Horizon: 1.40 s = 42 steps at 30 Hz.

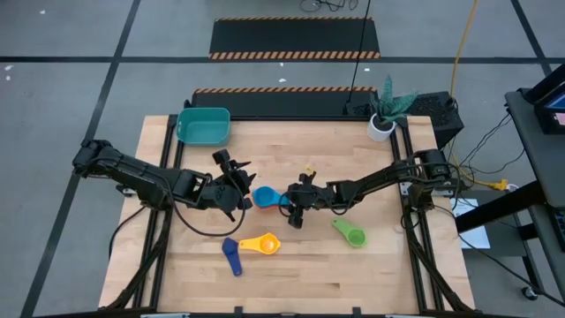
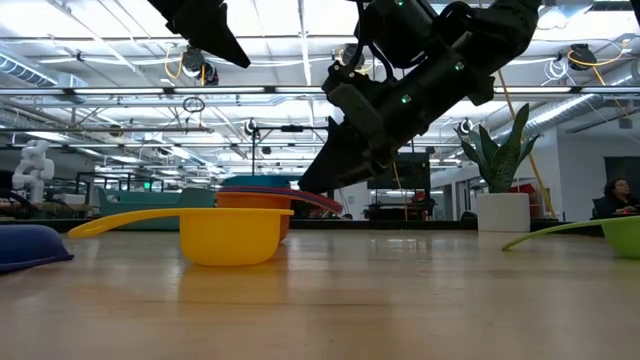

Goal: Nest measuring cups in basket
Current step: Stack the light blue measuring cup on top of the red measuring cup

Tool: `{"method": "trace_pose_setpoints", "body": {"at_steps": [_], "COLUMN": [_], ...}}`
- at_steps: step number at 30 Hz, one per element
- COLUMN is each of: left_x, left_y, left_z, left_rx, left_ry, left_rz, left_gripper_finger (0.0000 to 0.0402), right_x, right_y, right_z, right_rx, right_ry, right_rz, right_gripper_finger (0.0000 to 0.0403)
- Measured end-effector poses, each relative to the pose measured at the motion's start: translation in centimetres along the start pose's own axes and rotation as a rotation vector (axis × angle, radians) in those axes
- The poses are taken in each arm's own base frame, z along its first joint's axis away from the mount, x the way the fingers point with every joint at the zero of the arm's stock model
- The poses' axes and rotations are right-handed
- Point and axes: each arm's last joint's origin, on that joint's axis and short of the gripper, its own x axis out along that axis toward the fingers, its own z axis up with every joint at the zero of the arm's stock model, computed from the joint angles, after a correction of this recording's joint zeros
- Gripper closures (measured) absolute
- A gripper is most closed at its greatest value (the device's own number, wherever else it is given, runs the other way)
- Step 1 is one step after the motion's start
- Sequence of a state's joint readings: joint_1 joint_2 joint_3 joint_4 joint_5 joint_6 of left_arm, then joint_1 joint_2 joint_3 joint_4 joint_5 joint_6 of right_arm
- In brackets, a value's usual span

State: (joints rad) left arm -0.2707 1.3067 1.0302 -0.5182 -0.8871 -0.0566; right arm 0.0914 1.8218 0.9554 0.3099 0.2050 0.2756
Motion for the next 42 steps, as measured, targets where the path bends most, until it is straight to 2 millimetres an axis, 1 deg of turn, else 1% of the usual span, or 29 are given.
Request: {"method": "trace_pose_setpoints", "body": {"at_steps": [15, 18, 24, 28, 34, 38, 42], "left_x": [0.0, 0.0, -0.01, 0.0, 0.0, -0.01, 0.0], "left_y": [0.0, -0.01, -0.01, -0.01, -0.01, -0.01, 0.0], "left_z": [0.0, -0.01, -0.01, -0.01, -0.01, 0.0, -0.01], "left_rx": [0.0, 0.001, 0.001, 0.001, 0.001, 0.001, 0.001], "left_ry": [0.0, 0.0, 0.0, 0.0, 0.0, 0.0, 0.0], "left_rz": [0.0, 0.0, 0.0, 0.0, 0.0, 0.0, 0.0], "left_gripper_finger": [0.0215, 0.0215, 0.0215, 0.0215, 0.0215, 0.0215, 0.0215], "right_x": [-0.01, -0.05, -0.07, -0.07, -0.1, -0.16, -0.25], "right_y": [0.06, 0.13, 0.18, 0.17, 0.1, 0.47, 0.86], "right_z": [-0.08, -0.2, -0.22, -0.23, -0.29, 0.13, 0.01], "right_rx": [-0.004, -0.025, -0.034, -0.035, -0.053, -0.04, -0.041], "right_ry": [0.006, 0.017, 0.017, 0.018, 0.056, 0.073, 0.079], "right_rz": [0.001, 0.0, 0.001, -0.003, -0.066, -0.065, -0.058], "right_gripper_finger": [0.0203, 0.018, 0.0112, 0.0086, 0.0081, 0.0081, 0.008]}}
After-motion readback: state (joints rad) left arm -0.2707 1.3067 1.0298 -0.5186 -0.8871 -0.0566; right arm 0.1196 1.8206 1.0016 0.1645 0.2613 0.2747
